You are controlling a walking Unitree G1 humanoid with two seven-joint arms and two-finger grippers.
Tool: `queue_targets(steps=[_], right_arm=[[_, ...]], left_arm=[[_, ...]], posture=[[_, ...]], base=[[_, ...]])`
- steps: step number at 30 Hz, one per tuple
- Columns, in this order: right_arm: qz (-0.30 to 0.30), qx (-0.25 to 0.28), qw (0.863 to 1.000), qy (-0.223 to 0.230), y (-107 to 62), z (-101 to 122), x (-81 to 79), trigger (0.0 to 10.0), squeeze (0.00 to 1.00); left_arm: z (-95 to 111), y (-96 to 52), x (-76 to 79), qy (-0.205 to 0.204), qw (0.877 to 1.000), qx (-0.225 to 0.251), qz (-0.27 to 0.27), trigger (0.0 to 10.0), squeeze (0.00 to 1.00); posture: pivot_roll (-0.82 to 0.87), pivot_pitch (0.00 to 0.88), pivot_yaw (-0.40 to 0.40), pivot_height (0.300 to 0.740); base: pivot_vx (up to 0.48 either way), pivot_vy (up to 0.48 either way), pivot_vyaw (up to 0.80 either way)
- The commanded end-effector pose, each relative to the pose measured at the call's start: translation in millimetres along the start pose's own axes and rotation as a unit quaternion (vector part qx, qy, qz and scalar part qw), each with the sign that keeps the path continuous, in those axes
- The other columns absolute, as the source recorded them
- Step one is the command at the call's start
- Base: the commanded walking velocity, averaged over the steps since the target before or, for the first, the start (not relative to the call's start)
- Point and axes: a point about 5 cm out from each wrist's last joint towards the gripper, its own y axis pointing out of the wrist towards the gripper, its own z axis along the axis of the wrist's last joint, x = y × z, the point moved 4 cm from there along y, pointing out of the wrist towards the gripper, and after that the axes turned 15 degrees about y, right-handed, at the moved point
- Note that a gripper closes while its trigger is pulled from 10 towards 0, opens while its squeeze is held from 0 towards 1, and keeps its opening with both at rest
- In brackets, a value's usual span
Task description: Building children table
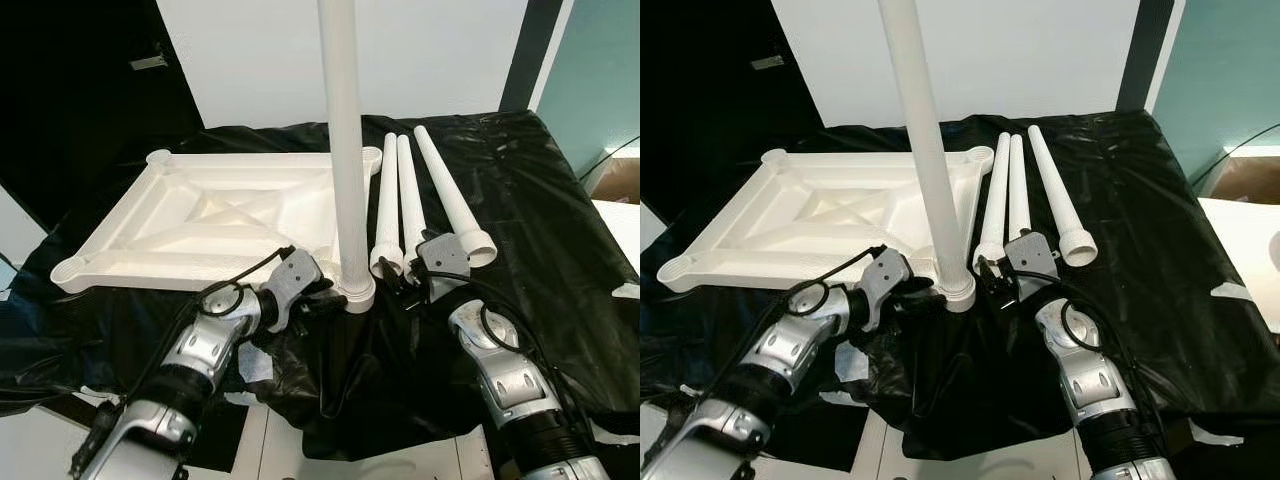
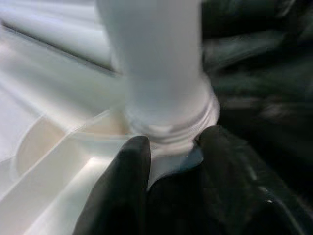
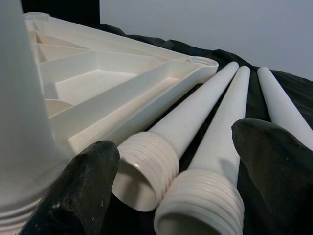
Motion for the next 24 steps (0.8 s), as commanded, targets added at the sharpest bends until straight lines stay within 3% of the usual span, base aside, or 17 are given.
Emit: queue_targets(steps=[1, 5, 6, 8, 10, 11, 12, 14, 19, 24], right_arm=[[-0.001, 0.001, 1.000, 0.008, 1.1, 1, -1.4, 10.0, 0.00], [-0.001, 0.002, 1.000, 0.006, 1.0, 1, -1.6, 10.0, 0.00], [0.000, 0.003, 1.000, 0.002, 1.4, 2, -1.8, 10.0, 0.00], [0.000, 0.003, 1.000, 0.002, 1.4, 2, -1.8, 10.0, 0.00], [-0.001, 0.007, 1.000, -0.007, 2.8, 4, -2.0, 10.0, 0.00], [-0.001, 0.007, 1.000, -0.007, 2.8, 4, -2.0, 10.0, 0.00], [-0.002, 0.008, 1.000, -0.008, 3.3, 5, -2.0, 10.0, 0.00], [-0.002, 0.008, 1.000, -0.008, 3.3, 5, -2.0, 10.0, 0.00], [-0.011, 0.015, 1.000, 0.025, 2.8, 6, 0.7, 10.0, 0.00], [-0.014, 0.013, 1.000, 0.022, 1.9, 4, 2.1, 10.0, 0.00]], left_arm=[[7, -9.4, -12.2, -0.004, 0.999, 0.021, 0.030, 10.0, 0.00], [14, -19.0, -25.2, -0.018, 0.996, 0.046, 0.078, 10.0, 0.00], [19, -24.8, -34.9, -0.033, 0.991, 0.065, 0.115, 10.0, 0.00], [19, -24.8, -34.9, -0.033, 0.991, 0.065, 0.115, 10.0, 0.00], [24, -35.3, -53.9, -0.071, 0.974, 0.097, 0.193, 10.0, 0.00], [24, -35.3, -53.9, -0.071, 0.974, 0.097, 0.193, 10.0, 0.00], [24, -38.3, -58.9, -0.084, 0.966, 0.105, 0.219, 10.0, 0.00], [24, -38.3, -58.9, -0.084, 0.966, 0.105, 0.219, 10.0, 0.00], [22, -41.0, -61.6, -0.112, 0.953, 0.112, 0.259, 10.0, 0.00], [17, -39.8, -59.9, -0.119, 0.953, 0.104, 0.258, 10.0, 0.00]], posture=[[0.01, 0.000, 0.108, 0.740], [0.01, 0.000, 0.102, 0.740], [0.02, 0.000, 0.101, 0.740], [0.02, 0.000, 0.101, 0.740], [0.02, 0.000, 0.097, 0.740], [0.02, 0.000, 0.097, 0.740], [0.03, 0.000, 0.096, 0.740], [0.03, 0.000, 0.096, 0.740], [0.02, 0.000, 0.098, 0.740], [0.02, 0.000, 0.101, 0.740]], base=[[0.000, 0.000, 0.00], [0.000, 0.000, 0.00], [0.000, 0.000, 0.00], [0.000, 0.000, 0.00], [0.000, 0.000, 0.00], [0.000, 0.000, 0.00], [0.000, 0.000, 0.80], [0.000, 0.000, 0.80], [0.000, 0.000, 0.00], [0.000, 0.000, 0.00]])
